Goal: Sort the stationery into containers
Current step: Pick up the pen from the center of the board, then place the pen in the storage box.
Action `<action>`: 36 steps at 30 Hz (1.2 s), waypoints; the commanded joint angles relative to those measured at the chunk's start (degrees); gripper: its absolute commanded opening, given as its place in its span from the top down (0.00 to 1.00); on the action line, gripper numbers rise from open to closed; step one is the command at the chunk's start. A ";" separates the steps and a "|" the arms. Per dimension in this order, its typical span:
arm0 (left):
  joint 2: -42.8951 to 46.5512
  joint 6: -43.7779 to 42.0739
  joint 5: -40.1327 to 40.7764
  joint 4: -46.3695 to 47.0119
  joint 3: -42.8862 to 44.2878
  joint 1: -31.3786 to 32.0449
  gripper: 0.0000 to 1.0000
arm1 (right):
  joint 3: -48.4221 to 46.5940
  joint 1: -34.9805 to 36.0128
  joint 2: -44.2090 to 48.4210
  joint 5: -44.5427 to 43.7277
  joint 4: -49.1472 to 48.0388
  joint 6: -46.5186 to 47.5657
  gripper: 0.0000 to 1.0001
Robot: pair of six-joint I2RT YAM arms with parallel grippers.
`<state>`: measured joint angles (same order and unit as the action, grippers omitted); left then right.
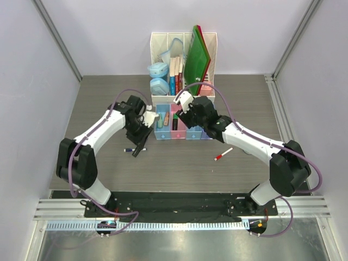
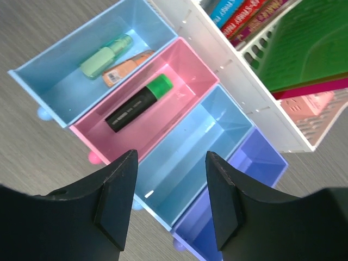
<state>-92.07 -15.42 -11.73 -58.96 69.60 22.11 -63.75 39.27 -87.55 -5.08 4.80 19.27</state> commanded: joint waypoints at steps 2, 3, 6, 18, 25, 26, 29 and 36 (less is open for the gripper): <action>1.20 0.21 -11.29 3.06 10.09 0.30 1.00 | 0.55 0.20 3.96 -12.02 -6.72 1.03 0.42; 0.85 0.30 -14.35 3.41 11.07 0.22 1.00 | 0.81 -0.06 4.05 -13.19 -7.78 1.30 0.42; -1.35 0.83 -17.88 5.52 14.76 0.22 1.00 | 2.75 -1.64 4.40 -16.36 -9.98 3.23 0.38; -16.73 8.46 -33.45 18.35 25.84 0.30 1.00 | 10.21 -9.11 7.30 -15.40 -10.42 4.37 0.23; -23.15 13.40 -36.87 24.06 32.70 0.30 1.00 | 11.45 -12.19 9.50 -13.99 -9.55 3.76 0.23; -23.59 13.83 -37.49 24.33 33.48 0.22 1.00 | 11.45 -12.37 9.76 -13.47 -9.37 3.67 0.23; -25.08 14.72 -37.93 24.94 34.20 0.39 1.00 | 11.45 -12.64 9.68 -13.03 -9.11 3.67 0.23; -27.89 15.16 -35.39 27.58 32.00 0.39 1.00 | 9.26 -12.64 7.49 -8.03 -5.16 6.04 0.24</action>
<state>-118.28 -1.43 -46.76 -34.70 101.69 22.17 -52.16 26.61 -79.99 -17.47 -1.85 23.55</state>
